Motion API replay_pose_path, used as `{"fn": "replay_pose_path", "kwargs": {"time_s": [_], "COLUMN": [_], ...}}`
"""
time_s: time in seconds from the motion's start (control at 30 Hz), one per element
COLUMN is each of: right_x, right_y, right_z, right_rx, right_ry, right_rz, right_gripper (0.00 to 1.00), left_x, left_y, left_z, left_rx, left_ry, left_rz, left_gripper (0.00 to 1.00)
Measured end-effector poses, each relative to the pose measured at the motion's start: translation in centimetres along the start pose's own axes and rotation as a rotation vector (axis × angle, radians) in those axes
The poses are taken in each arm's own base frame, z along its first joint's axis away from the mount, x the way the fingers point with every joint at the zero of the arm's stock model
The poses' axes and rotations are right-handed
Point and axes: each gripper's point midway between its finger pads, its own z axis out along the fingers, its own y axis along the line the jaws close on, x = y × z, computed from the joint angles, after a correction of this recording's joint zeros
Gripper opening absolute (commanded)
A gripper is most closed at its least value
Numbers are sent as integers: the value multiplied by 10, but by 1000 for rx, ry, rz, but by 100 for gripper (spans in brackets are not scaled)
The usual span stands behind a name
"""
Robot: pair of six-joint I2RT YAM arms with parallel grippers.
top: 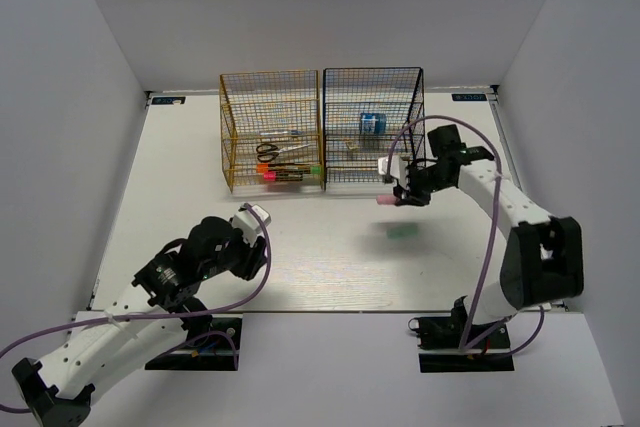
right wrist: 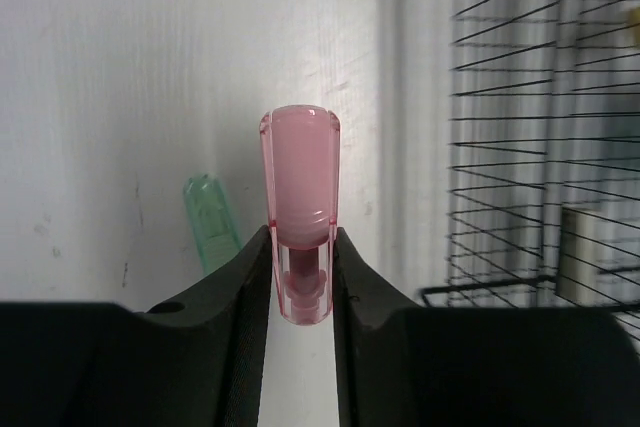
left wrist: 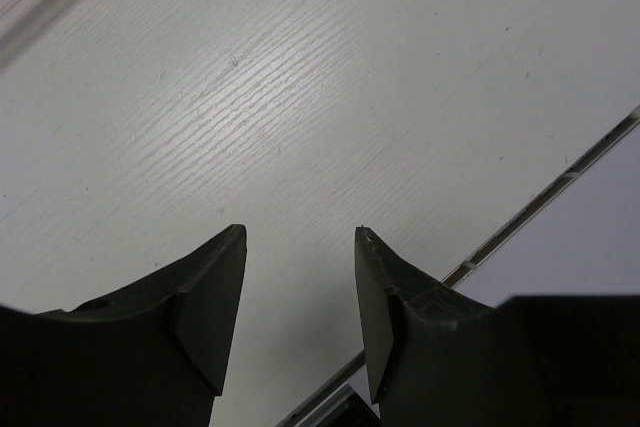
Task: Sort the stationery into containers
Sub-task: Pick up the stationery from the center of the board, then place the stationery in the storage box.
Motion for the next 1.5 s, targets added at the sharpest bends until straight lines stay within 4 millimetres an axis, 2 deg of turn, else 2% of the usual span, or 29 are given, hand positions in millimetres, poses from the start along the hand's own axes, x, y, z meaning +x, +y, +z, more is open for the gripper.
{"fn": "replay_pose_path", "kwargs": {"time_s": [0.1,0.2,0.3,0.47,0.5,0.53,0.63,0.73,0.83,0.87,0.9,0.97,1.03,1.07,1.1,1.2,1.23,1.33,1.43,1.5], "right_x": [-29,-47,-54,-52,-51,-50,-48,-44,-47,-50,-56,-65,-79,-82,-84,-75,-68,-43,-10,8], "right_y": [-18,-35,-57,-99,-109,-117,-136,-144,-142,-140,-134,-116,-90,-73,-52,0,15,44,77,89], "right_z": [-21,-35,-41,-44,-44,-44,-44,-44,-45,-45,-45,-44,-48,-47,-45,-33,-27,-9,10,19], "right_rx": [121,226,328,477,508,531,576,599,593,582,558,483,384,317,239,17,-57,-191,-268,-275], "right_ry": [-56,-87,-78,3,20,38,87,114,95,78,47,1,-56,-77,-98,-113,-107,-82,-31,0], "right_rz": [-1,3,8,6,-1,-5,-7,-2,7,9,7,-2,-69,-96,-117,-139,-125,-90,-47,-38], "right_gripper": [0,0,0,0,3,22,60,62,46,12,0,0,0,2,24,56,70,71,71,71], "left_x": [1,1,2,8,9,10,11,11,11,11,11,11,11,11,11,10,10,10,10,10], "left_y": [0,0,0,-4,-4,-4,-5,-5,-5,-5,-5,-5,-5,-5,-5,-5,-5,-6,-7,-7], "left_z": [1,1,2,7,8,9,10,10,10,10,10,10,10,10,10,9,9,9,9,9], "left_rx": [-1,-1,4,24,26,28,31,30,30,30,30,30,30,30,31,33,34,37,42,45], "left_ry": [4,7,15,52,61,68,77,76,76,76,77,77,77,77,76,71,70,70,70,70], "left_rz": [-1,-2,-5,-13,-16,-17,-18,-18,-18,-18,-18,-18,-18,-18,-18,-17,-17,-18,-18,-18], "left_gripper": [58,58,58,58,58,58,58,58,58,58,58,58,58,58,58,58,58,58,58,58]}}
